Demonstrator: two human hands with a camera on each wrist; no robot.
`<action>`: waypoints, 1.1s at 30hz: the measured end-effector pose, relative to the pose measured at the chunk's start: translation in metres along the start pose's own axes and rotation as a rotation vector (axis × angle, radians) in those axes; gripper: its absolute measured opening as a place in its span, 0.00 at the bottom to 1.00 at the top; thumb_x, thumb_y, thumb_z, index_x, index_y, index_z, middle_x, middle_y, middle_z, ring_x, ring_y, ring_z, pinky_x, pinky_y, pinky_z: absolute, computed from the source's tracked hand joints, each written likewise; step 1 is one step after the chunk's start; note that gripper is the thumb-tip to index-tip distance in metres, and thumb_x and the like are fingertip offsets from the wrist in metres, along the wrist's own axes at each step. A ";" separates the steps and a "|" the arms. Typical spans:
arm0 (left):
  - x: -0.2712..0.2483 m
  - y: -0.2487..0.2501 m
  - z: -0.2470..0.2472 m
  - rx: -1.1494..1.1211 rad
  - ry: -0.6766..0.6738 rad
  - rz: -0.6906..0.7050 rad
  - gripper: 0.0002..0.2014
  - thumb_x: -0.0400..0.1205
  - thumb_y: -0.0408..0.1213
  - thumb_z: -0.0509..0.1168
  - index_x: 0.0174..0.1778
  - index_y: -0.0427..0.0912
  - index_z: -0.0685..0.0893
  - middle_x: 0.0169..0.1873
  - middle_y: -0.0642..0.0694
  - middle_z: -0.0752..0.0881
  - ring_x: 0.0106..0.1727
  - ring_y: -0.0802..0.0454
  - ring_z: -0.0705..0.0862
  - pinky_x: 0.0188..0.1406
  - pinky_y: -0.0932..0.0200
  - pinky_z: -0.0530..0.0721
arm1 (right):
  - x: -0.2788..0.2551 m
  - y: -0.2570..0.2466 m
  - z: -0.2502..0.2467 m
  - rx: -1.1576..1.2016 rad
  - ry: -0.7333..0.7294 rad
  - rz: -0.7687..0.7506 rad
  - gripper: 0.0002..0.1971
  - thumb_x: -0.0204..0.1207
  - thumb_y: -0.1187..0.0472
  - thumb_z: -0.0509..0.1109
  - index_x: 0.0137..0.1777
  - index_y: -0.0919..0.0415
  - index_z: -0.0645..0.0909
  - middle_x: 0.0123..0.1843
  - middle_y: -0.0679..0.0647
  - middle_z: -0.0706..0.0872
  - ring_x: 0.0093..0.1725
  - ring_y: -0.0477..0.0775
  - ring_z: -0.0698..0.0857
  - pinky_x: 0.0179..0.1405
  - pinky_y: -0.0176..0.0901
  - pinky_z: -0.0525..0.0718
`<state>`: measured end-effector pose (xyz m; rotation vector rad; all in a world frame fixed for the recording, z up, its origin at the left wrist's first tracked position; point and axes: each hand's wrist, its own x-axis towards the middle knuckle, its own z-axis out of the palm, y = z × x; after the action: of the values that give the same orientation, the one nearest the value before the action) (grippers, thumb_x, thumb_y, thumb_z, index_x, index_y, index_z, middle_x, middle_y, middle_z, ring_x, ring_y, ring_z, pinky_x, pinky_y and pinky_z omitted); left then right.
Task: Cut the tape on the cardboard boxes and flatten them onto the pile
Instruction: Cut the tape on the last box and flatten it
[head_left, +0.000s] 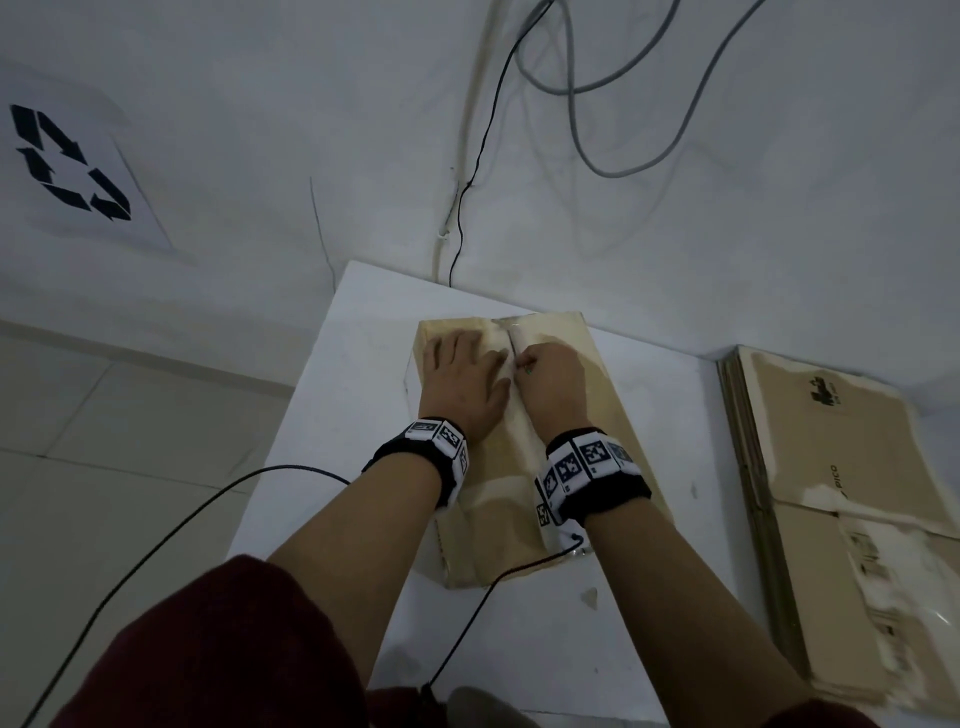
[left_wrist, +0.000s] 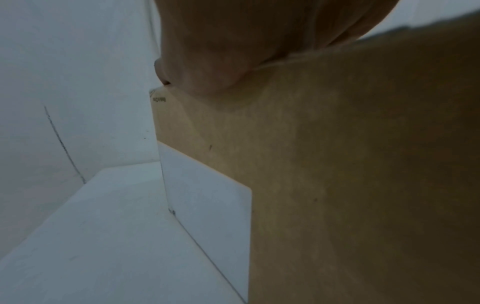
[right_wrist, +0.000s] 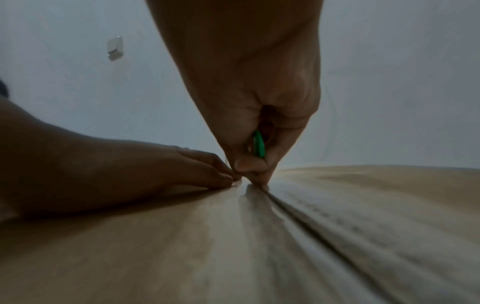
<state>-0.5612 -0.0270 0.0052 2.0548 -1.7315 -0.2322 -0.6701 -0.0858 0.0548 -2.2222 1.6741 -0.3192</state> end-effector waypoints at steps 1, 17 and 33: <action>0.000 0.000 0.000 0.006 -0.005 0.000 0.27 0.80 0.56 0.49 0.72 0.52 0.77 0.75 0.41 0.70 0.77 0.40 0.63 0.78 0.42 0.49 | -0.005 0.004 0.000 0.008 -0.005 0.016 0.10 0.81 0.64 0.66 0.55 0.63 0.89 0.55 0.58 0.89 0.57 0.59 0.86 0.61 0.46 0.80; -0.008 0.007 -0.005 0.015 -0.011 0.066 0.26 0.78 0.51 0.53 0.70 0.50 0.80 0.72 0.42 0.74 0.73 0.40 0.69 0.72 0.42 0.55 | -0.123 0.044 -0.024 0.100 0.002 0.090 0.11 0.79 0.65 0.68 0.41 0.68 0.90 0.38 0.60 0.90 0.39 0.57 0.86 0.40 0.48 0.85; -0.107 0.060 0.012 0.087 -0.096 0.154 0.24 0.86 0.50 0.46 0.74 0.50 0.73 0.78 0.52 0.70 0.81 0.48 0.62 0.78 0.41 0.53 | -0.171 0.067 -0.031 0.039 -0.078 0.163 0.11 0.77 0.71 0.65 0.36 0.68 0.86 0.38 0.60 0.88 0.41 0.58 0.88 0.37 0.40 0.81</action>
<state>-0.6412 0.0671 0.0043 1.9868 -1.9797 -0.2137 -0.7886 0.0574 0.0607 -2.0277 1.7782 -0.2186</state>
